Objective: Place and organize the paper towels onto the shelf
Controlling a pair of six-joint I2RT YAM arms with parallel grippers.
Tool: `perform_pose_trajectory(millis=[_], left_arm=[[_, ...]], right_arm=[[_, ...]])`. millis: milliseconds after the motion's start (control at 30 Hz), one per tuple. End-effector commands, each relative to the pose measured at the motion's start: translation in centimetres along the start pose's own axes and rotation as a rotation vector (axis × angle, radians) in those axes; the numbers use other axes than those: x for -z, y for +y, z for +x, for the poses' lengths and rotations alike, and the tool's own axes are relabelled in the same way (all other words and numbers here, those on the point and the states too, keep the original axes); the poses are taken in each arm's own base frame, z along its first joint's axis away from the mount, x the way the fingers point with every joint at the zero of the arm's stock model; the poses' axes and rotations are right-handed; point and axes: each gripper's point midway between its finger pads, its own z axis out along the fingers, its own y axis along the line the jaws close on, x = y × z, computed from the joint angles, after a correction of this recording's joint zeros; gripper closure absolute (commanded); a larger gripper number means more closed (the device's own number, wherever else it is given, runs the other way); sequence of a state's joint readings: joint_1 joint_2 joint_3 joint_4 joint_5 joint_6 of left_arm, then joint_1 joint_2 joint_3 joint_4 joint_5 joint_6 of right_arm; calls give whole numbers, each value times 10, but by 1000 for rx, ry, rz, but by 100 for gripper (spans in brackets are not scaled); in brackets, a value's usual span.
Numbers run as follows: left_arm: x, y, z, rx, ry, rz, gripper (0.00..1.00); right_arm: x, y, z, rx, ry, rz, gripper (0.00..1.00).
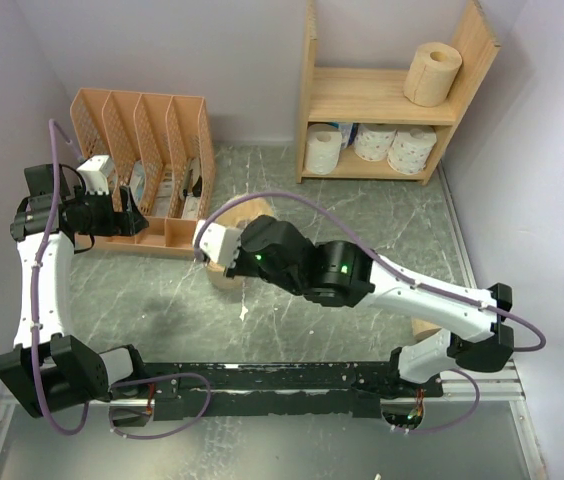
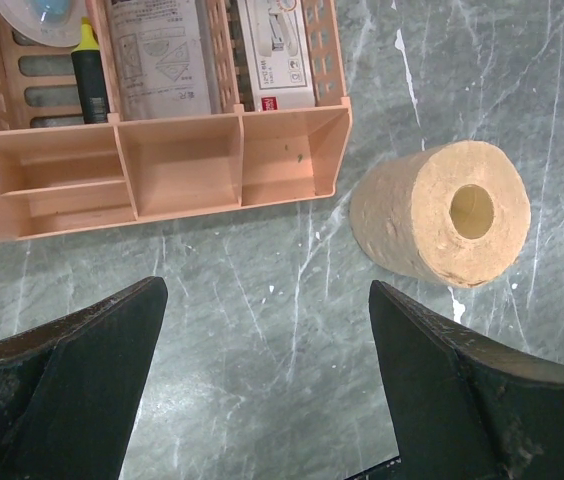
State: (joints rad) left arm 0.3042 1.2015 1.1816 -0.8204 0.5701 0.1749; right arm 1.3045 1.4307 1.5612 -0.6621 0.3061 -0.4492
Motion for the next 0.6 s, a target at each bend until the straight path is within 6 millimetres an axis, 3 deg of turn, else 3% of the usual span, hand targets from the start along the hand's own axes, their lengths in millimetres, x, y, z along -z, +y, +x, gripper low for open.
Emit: perform_pose_trajectory(millis=[0,100,167,567], left_arm=[[5,-4,-11,2,-28,23,6],[1,-3,-9,8,-20,29,6],[0,-3,-10,11,-17,36,7],[2,-9,-27,1,-28,91,6]], right_arm=[[36,-78,18,-9,168,411,100],[56,-124,0,-68,85,550,100],[68,-160,0,-103,76,634,100],[124,-368,68,-417,19,1055,100]])
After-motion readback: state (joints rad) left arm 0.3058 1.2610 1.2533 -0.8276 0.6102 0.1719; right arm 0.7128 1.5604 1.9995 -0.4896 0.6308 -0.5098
